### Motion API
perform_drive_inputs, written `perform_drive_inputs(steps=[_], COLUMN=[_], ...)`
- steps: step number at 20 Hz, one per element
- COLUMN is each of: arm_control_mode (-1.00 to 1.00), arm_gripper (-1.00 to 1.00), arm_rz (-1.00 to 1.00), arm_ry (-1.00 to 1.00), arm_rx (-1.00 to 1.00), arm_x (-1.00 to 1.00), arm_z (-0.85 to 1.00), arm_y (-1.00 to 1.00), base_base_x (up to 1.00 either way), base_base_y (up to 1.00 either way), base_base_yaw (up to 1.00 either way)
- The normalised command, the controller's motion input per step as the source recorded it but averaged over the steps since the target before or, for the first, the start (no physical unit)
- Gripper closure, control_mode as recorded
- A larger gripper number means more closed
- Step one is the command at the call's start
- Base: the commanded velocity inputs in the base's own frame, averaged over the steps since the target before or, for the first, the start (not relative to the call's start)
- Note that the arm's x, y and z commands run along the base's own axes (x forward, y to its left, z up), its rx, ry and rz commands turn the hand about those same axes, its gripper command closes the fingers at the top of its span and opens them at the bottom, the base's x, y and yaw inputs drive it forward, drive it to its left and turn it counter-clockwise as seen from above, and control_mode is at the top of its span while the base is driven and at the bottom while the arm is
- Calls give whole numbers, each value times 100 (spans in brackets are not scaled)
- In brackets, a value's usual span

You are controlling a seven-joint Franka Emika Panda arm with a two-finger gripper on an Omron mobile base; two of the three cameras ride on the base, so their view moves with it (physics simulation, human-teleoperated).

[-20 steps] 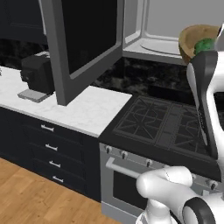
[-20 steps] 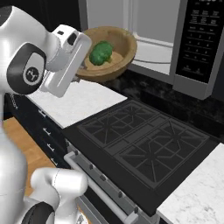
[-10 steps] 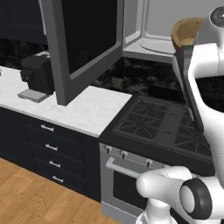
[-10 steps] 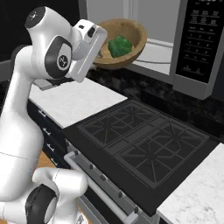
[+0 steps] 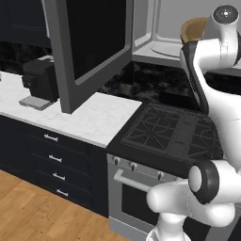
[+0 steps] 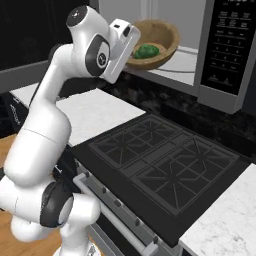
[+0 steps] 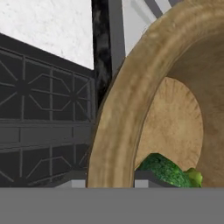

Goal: Pick the broccoli from the sink and place it in the bowl. Then pick the bowl and place it in the microwave. Then close the microwave door and press the start button.

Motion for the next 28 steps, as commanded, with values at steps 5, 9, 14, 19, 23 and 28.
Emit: perform_drive_inputs(steps=[5, 9, 14, 19, 23, 28], arm_control_mode=[-100, -100, -100, -100, -100, -100], arm_gripper=[100, 100, 100, 100, 100, 100], arm_rz=[0, 0, 0, 0, 0, 0], arm_ry=[1, 1, 4, 4, 10, 12], arm_rx=[3, 1, 0, 0, 0, 0], arm_x=[94, 82, 71, 59, 42, 37], arm_z=[0, 0, -2, -6, -30, -26], arm_y=[-29, -25, -10, -9, -3, -9], base_base_x=[0, 0, 0, 0, 0, 0], base_base_y=[0, 0, 0, 0, 0, 0], base_base_yaw=[0, 0, 0, 0, 0, 0])
